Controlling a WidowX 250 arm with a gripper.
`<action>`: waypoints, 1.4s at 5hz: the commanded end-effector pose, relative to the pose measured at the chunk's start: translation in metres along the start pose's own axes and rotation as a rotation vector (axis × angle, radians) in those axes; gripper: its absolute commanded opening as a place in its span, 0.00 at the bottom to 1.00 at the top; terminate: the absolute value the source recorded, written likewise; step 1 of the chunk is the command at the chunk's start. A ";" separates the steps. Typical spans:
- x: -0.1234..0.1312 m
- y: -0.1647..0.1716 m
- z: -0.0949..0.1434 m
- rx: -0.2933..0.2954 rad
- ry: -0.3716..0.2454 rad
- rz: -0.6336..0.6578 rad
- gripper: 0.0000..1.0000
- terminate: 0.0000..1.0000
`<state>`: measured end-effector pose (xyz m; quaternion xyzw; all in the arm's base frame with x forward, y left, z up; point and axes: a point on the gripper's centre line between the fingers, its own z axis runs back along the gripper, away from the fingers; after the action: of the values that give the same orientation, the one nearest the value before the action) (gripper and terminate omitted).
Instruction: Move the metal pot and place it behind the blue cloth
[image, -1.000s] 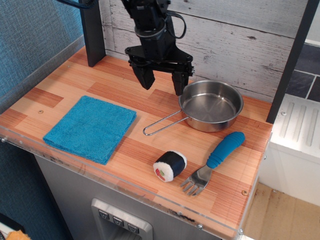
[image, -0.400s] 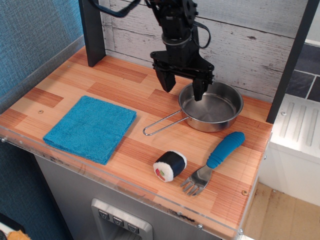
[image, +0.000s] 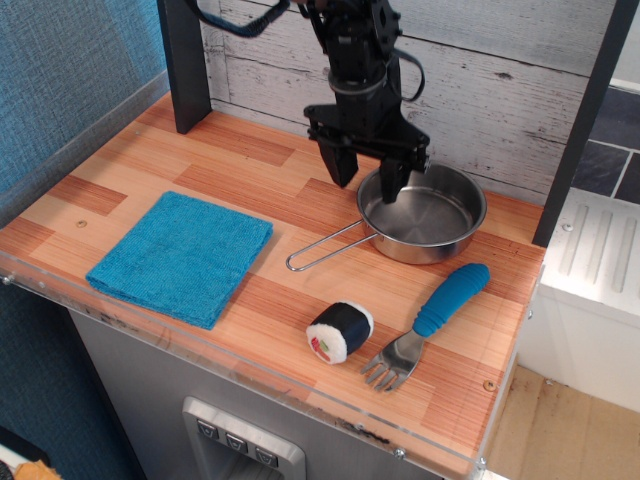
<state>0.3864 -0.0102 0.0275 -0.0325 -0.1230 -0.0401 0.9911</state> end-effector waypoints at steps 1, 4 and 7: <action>0.008 -0.004 0.014 0.029 -0.030 -0.027 0.00 0.00; 0.004 -0.011 0.025 0.001 -0.011 -0.059 0.00 0.00; -0.010 0.014 0.079 0.068 -0.017 0.200 0.00 0.00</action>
<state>0.3549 0.0120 0.0768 -0.0122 -0.0931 0.0797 0.9924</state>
